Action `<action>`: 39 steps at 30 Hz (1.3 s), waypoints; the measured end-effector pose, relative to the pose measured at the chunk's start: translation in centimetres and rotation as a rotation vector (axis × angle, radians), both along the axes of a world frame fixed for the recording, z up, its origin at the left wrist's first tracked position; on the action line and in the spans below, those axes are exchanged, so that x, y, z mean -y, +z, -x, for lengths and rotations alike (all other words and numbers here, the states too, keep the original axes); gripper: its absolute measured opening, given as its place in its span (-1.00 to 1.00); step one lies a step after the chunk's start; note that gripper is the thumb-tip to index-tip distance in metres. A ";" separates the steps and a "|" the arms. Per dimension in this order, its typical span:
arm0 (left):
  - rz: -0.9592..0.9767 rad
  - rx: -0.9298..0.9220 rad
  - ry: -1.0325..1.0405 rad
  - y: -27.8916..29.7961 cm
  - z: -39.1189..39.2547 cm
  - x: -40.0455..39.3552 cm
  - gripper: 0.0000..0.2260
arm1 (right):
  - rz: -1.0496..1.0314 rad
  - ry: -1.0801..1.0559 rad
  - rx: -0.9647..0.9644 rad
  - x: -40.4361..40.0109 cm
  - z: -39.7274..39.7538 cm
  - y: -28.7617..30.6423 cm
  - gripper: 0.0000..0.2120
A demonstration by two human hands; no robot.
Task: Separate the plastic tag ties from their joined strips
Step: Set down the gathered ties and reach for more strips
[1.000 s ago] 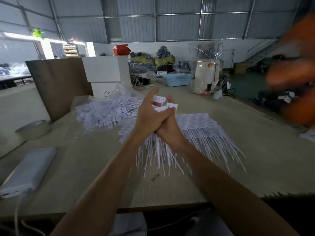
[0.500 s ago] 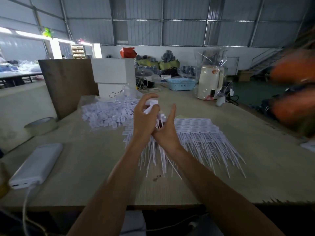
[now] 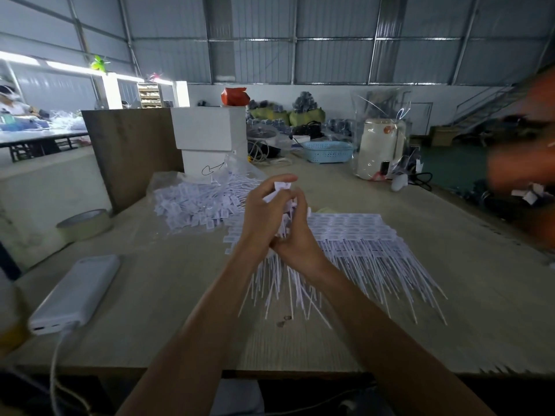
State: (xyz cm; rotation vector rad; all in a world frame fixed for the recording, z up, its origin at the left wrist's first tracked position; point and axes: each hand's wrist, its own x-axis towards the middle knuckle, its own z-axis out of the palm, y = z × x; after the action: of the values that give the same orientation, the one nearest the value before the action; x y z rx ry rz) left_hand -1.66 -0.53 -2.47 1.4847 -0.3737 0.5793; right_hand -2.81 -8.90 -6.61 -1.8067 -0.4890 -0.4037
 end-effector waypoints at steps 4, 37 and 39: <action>-0.050 -0.051 -0.044 -0.2 0.3 0.0 -0.81 | 0.131 -0.104 0.149 0.0 -0.1 0.0 0.12; -0.939 0.060 -0.187 -4.2 2.3 -6.0 -0.85 | -0.928 0.263 -0.342 5.9 -2.0 4.6 -0.72; -1.060 0.027 -0.309 -5.3 3.0 -5.4 -0.76 | -0.931 0.273 -0.320 6.4 -2.0 4.9 -0.74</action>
State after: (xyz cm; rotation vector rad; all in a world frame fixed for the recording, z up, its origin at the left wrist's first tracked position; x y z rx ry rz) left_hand -4.62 4.85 -7.81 2.3545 -1.0111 0.1183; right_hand -0.86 -15.26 -1.74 -0.8601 -0.2447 -0.1036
